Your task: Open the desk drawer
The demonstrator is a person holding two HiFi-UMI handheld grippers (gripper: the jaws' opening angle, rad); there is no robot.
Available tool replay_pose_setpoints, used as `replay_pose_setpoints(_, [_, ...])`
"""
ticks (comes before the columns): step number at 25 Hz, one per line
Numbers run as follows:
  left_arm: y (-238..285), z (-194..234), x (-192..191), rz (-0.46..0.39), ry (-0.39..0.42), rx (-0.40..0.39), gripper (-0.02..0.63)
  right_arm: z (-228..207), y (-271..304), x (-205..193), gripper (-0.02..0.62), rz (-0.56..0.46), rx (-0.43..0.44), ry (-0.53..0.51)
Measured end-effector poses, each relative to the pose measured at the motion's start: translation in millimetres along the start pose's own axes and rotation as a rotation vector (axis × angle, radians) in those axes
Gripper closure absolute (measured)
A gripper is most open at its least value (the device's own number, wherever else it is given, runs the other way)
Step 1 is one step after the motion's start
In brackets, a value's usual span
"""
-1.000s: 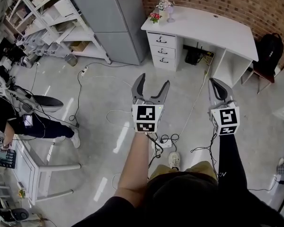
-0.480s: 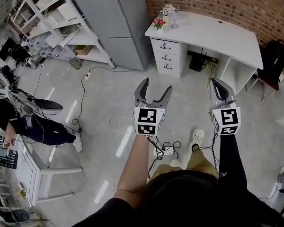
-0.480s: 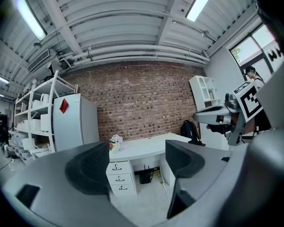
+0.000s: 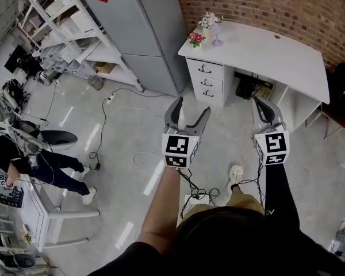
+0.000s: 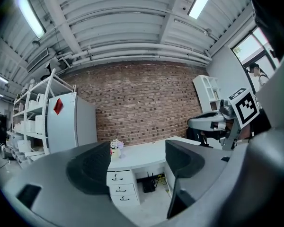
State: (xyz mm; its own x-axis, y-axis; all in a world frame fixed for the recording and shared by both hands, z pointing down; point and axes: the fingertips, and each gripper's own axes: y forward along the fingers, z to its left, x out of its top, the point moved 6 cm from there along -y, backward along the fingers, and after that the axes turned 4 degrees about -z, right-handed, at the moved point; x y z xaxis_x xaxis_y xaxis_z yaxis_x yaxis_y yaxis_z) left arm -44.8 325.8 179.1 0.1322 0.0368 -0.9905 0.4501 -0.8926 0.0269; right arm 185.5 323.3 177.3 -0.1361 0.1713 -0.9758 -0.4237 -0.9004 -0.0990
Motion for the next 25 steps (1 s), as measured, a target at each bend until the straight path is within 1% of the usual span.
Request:
replay_pose_setpoints(3, [42, 6, -1, 0.002, 0.012, 0.01, 0.249, -28, 39, -9, 0.595, -0.012, 0.016, 0.014])
replay_pose_setpoints(8, [114, 27, -2, 0.0, 0.022, 0.069, 0.249, -75, 108, -25, 0.595, -0.023, 0.056, 0.027])
replay_pose_setpoints(16, [218, 45, -9, 0.033, 0.016, 0.097, 0.249, -141, 199, -56, 0.595, -0.01, 0.103, 0.053])
replay_pose_setpoints(20, [254, 52, -20, 0.053, 0.012, 0.11, 0.249, -159, 233, -76, 0.595, 0.005, 0.124, 0.072])
replay_pose_setpoints(25, [283, 62, -27, 0.062, -0.004, 0.106, 0.249, -167, 259, -91, 0.595, 0.011, 0.135, 0.087])
